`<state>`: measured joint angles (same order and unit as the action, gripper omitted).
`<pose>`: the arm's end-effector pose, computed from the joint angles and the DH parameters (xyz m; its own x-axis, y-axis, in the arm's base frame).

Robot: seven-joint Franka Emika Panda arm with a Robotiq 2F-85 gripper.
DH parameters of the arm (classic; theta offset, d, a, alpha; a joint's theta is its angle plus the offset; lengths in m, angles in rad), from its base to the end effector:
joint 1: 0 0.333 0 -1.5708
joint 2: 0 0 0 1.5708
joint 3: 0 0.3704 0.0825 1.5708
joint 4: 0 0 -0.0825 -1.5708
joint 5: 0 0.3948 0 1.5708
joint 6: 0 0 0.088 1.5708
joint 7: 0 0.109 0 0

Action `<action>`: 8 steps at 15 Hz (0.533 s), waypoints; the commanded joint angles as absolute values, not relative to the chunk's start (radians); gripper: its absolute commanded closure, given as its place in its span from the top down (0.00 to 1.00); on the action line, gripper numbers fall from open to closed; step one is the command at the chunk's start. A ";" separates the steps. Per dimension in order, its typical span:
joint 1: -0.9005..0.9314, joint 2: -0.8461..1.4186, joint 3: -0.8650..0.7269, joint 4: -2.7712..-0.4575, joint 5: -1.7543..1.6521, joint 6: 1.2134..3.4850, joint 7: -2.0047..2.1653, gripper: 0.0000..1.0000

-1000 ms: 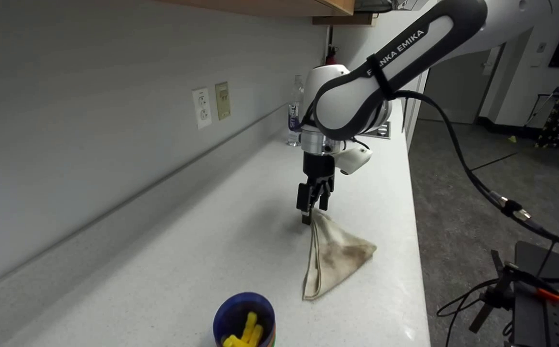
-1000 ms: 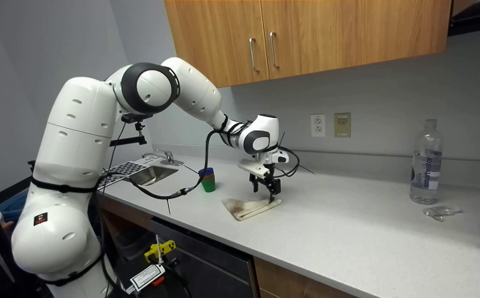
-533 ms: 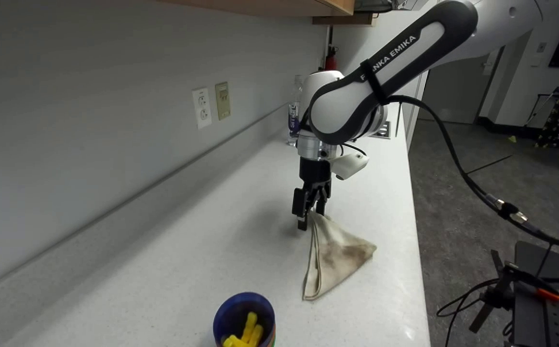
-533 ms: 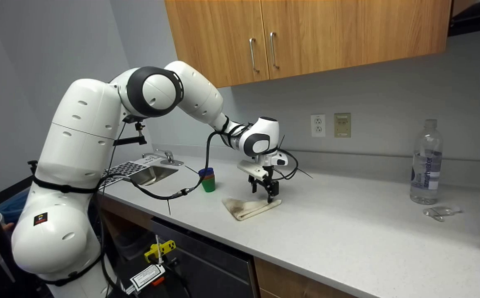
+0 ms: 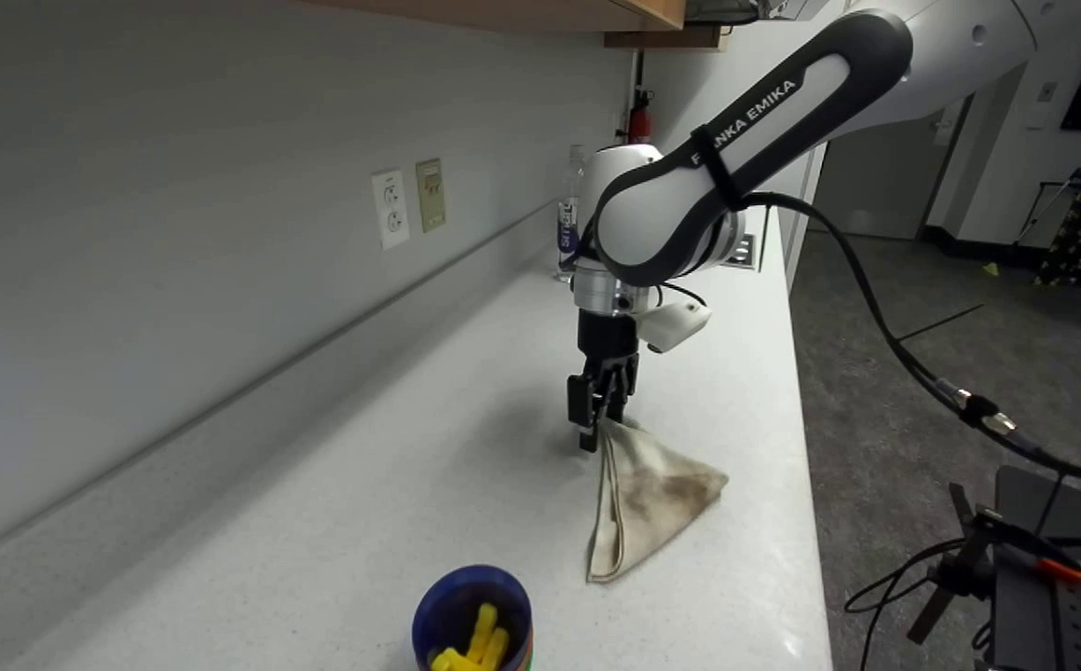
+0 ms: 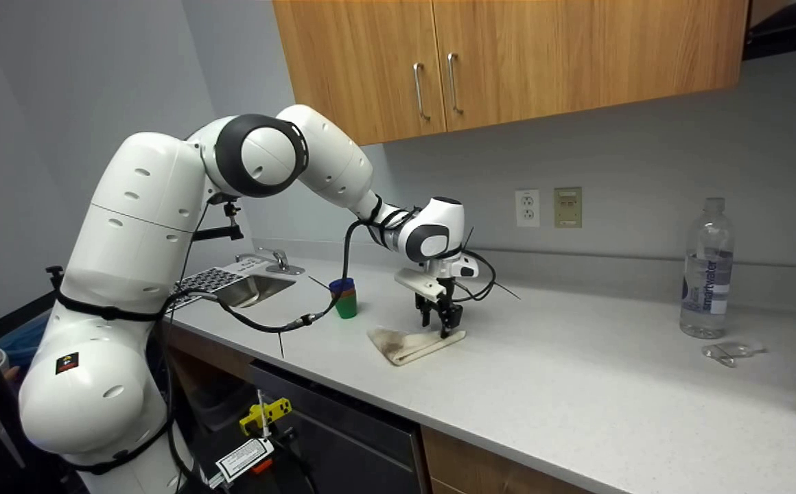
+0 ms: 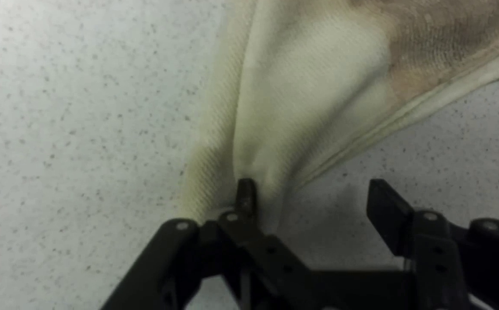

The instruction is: Unfold the cloth

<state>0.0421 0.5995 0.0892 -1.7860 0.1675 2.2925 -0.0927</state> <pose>0.6803 0.0875 0.2467 0.9910 0.1012 -0.0872 0.0850 -0.9813 -0.1728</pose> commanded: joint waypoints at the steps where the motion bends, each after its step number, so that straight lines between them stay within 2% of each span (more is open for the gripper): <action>1: 0.035 0.616 0.098 -1.752 0.176 2.287 -0.076 0.39; 6: 0.040 0.605 0.094 -1.753 0.169 2.290 -0.066 0.01; 8: 0.041 0.602 0.092 -1.755 0.168 2.291 -0.062 0.00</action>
<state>0.0420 0.5996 0.0886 -1.7722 0.1674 2.2925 -0.0870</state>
